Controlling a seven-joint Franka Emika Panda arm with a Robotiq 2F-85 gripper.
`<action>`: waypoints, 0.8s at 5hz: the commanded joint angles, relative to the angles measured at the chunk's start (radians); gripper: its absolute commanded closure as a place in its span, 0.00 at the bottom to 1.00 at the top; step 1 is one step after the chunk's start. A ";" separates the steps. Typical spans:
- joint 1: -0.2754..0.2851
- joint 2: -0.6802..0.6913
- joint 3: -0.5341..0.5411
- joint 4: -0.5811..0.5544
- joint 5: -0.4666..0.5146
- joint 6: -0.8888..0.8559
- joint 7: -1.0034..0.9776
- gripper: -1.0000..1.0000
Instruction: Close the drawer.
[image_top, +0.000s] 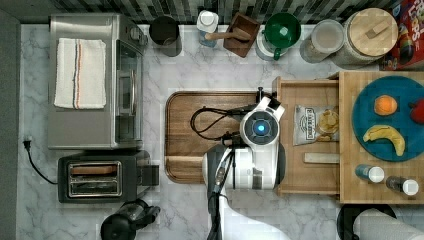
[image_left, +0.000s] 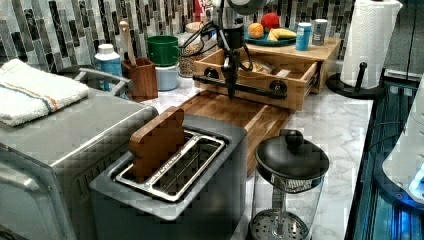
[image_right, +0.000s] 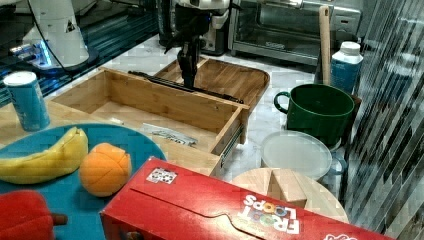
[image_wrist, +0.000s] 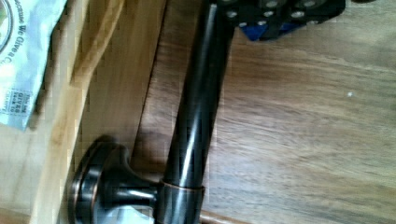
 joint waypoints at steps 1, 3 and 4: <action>-0.107 -0.015 -0.128 0.094 -0.079 0.137 -0.109 1.00; -0.191 0.026 -0.168 0.160 -0.079 0.144 -0.228 1.00; -0.230 0.053 -0.177 0.203 -0.087 0.145 -0.279 1.00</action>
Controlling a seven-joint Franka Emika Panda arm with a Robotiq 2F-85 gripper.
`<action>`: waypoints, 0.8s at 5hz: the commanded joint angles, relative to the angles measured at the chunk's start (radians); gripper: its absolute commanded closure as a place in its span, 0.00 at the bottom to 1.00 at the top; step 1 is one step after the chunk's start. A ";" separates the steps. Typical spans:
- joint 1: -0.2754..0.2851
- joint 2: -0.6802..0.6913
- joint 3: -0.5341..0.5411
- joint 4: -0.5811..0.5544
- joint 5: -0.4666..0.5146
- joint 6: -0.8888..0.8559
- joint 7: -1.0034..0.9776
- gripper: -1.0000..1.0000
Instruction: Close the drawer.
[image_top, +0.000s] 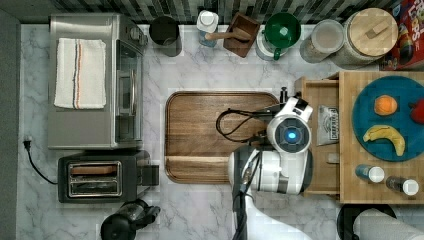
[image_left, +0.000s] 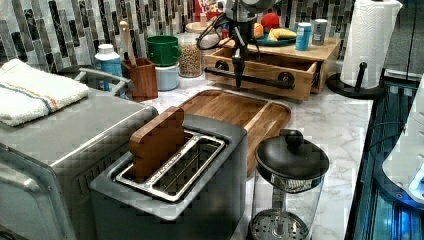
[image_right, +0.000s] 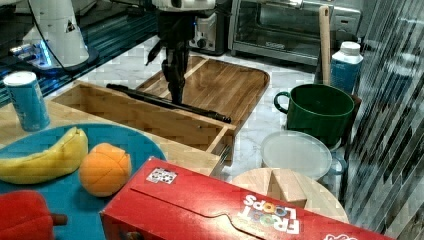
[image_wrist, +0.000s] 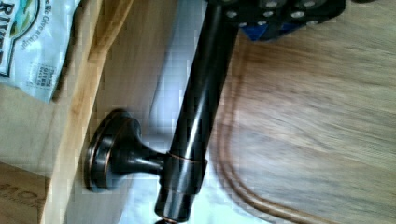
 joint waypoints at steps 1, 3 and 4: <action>-0.155 0.060 -0.138 0.206 -0.015 0.082 -0.140 1.00; -0.107 0.033 -0.201 0.205 -0.189 0.048 0.034 1.00; -0.081 0.003 -0.214 0.183 -0.282 0.039 0.155 1.00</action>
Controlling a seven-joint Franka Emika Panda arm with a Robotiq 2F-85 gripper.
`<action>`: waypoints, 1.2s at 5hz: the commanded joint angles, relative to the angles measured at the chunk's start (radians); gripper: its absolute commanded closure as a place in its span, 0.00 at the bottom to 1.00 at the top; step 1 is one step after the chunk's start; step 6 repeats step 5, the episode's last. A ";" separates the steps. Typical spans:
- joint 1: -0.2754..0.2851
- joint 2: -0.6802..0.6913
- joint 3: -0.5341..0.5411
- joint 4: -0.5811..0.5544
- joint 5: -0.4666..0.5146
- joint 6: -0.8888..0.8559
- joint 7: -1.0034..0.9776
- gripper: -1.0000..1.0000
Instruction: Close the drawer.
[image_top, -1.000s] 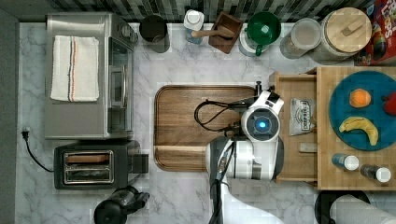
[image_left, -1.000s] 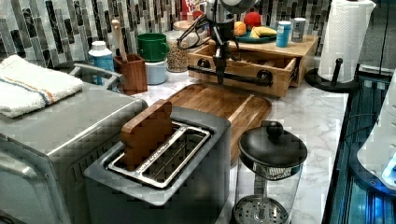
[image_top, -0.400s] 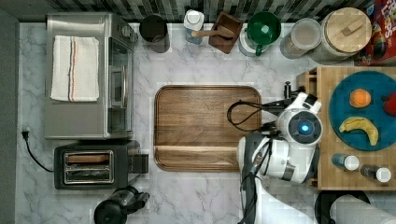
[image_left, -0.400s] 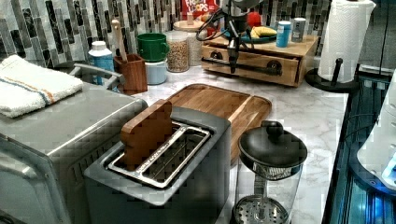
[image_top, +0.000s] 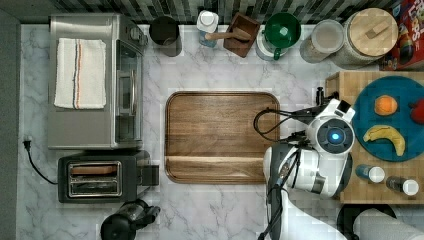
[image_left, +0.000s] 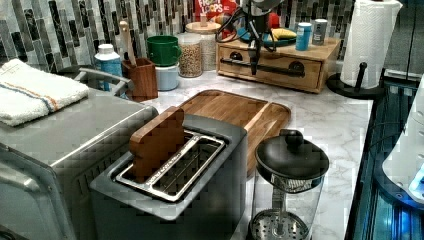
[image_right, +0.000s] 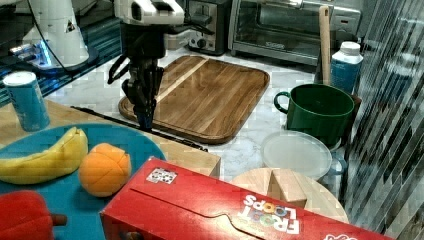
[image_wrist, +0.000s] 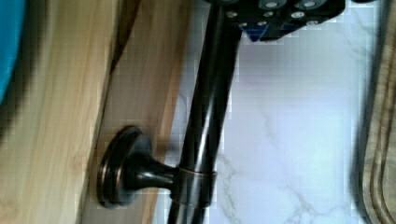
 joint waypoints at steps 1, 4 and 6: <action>-0.020 -0.059 -0.106 0.109 -0.152 0.007 0.162 1.00; -0.022 -0.059 -0.104 0.109 -0.152 0.007 0.162 1.00; -0.020 -0.059 -0.105 0.109 -0.152 0.007 0.162 1.00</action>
